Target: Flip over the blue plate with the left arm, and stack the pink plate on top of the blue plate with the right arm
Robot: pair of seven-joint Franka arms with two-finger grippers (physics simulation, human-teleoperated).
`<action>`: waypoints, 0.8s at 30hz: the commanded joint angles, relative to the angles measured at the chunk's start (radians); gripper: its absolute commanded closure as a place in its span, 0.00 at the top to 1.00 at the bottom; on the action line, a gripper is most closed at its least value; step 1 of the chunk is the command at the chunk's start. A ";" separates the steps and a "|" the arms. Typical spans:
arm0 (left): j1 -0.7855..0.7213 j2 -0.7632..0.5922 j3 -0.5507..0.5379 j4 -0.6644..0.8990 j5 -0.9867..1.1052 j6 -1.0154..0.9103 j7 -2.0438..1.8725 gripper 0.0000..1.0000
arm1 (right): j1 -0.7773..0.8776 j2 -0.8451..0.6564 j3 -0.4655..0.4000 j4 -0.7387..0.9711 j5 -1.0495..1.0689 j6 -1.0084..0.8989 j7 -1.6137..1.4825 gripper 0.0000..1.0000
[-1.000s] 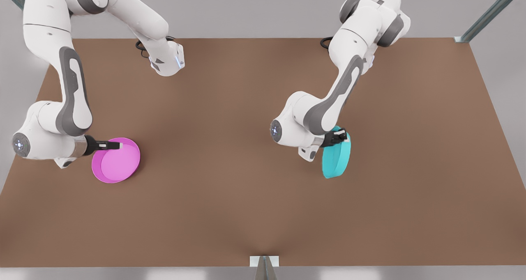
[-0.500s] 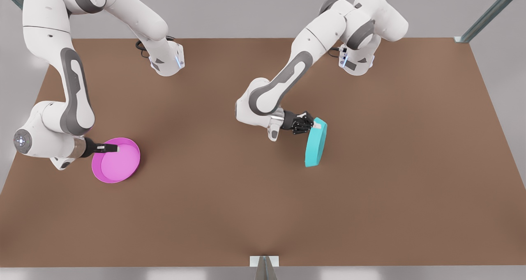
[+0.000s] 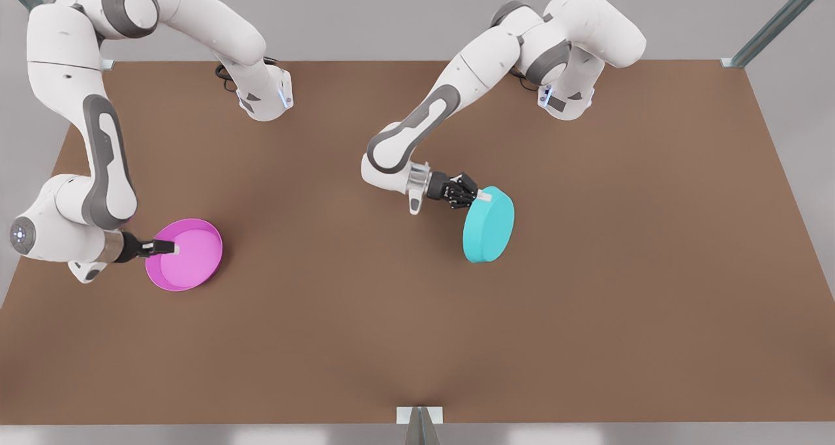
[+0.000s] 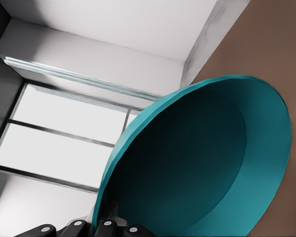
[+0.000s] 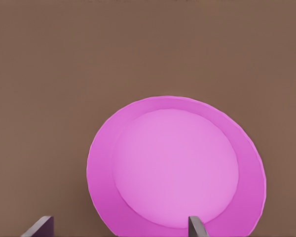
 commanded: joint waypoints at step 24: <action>-0.078 0.074 0.002 0.005 -0.020 -0.039 -0.028 0.78 | -0.044 0.132 -0.071 0.100 -0.061 0.028 -0.172 1.00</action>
